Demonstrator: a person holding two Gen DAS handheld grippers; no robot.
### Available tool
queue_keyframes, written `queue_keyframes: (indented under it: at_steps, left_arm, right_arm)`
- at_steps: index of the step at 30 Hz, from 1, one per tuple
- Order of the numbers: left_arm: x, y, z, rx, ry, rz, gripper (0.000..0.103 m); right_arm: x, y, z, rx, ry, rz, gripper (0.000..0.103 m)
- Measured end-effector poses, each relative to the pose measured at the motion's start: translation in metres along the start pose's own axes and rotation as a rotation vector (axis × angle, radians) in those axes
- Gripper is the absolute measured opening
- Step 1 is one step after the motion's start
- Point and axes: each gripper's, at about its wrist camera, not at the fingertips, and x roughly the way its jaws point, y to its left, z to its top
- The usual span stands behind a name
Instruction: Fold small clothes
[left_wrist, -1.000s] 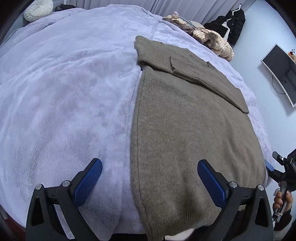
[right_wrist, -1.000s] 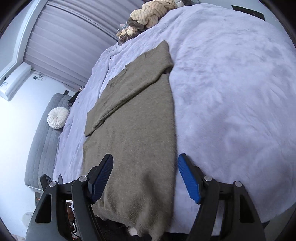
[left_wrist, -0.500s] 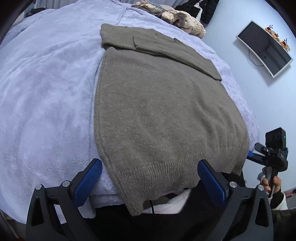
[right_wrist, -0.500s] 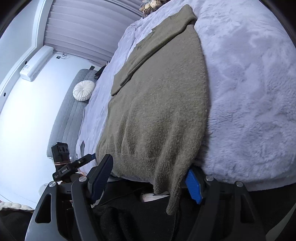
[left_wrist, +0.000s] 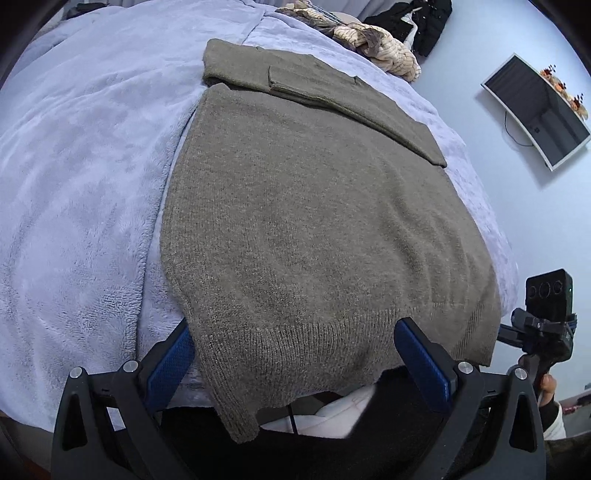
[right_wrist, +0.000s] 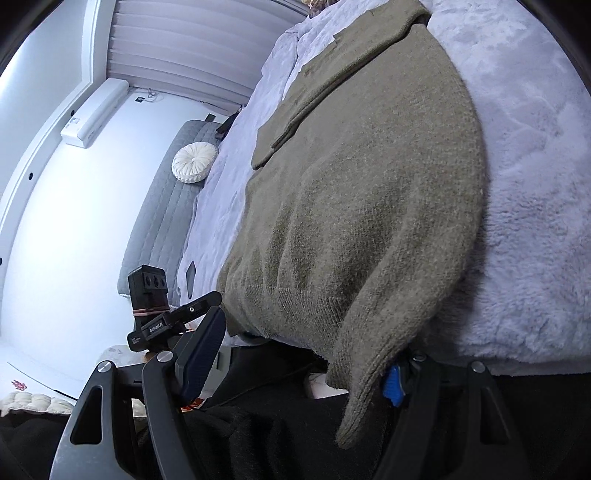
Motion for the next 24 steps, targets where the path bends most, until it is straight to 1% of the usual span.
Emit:
queue_keyframes:
  at_steps: [2, 3, 4, 5, 6, 7, 8, 9, 10, 12, 14, 18, 21, 24]
  left_arm:
    - [0.001, 0.004, 0.002, -0.039, -0.007, -0.011, 0.102]
    - [0.001, 0.005, 0.002, -0.052, -0.010, -0.015, 0.100]
    - [0.000, 0.006, 0.003, -0.059, -0.017, -0.011, 0.088]
    - [-0.001, 0.006, 0.003, -0.054, -0.020, 0.000, 0.079]
    - [-0.002, 0.006, 0.003, -0.042, -0.024, 0.015, 0.060]
    - [-0.003, 0.005, 0.004, -0.024, -0.025, 0.022, 0.040]
    - [-0.003, 0.005, 0.005, -0.015, -0.021, 0.013, 0.033]
    - [-0.005, 0.006, 0.007, -0.019, -0.016, -0.015, 0.024]
    - [-0.007, 0.006, 0.010, -0.018, -0.018, -0.048, 0.018]
    - [-0.014, 0.002, 0.019, -0.007, -0.039, -0.105, 0.018]
    - [-0.021, -0.004, 0.032, 0.011, -0.073, -0.144, 0.018]
    - [-0.033, -0.019, 0.071, 0.042, -0.158, -0.184, 0.018]
    - [-0.038, -0.024, 0.108, 0.044, -0.224, -0.212, 0.018]
    - [-0.035, -0.025, 0.148, 0.010, -0.268, -0.190, 0.018]
  right_arm:
    - [0.002, -0.003, 0.002, 0.008, 0.011, 0.003, 0.078]
    - [0.004, -0.003, 0.003, 0.013, 0.015, 0.008, 0.078]
    - [0.005, -0.003, 0.004, 0.015, 0.018, 0.013, 0.077]
    - [0.005, -0.003, 0.004, 0.011, 0.020, 0.013, 0.071]
    - [0.006, -0.001, 0.006, -0.001, 0.021, 0.004, 0.062]
    - [0.005, 0.000, 0.007, -0.009, 0.023, -0.019, 0.034]
    - [0.004, 0.000, 0.009, -0.009, 0.023, -0.034, 0.014]
    - [0.003, -0.001, 0.011, -0.001, 0.014, -0.024, 0.011]
    - [0.000, -0.002, 0.013, 0.004, 0.002, 0.000, 0.010]
    - [-0.007, 0.002, 0.018, -0.002, -0.028, 0.046, 0.009]
    - [-0.015, 0.008, 0.026, -0.011, -0.062, 0.085, 0.009]
    - [-0.032, 0.024, 0.052, -0.032, -0.132, 0.124, 0.009]
    - [-0.041, 0.033, 0.085, -0.045, -0.171, 0.124, 0.009]
    - [-0.045, 0.039, 0.125, -0.050, -0.206, 0.093, 0.009]
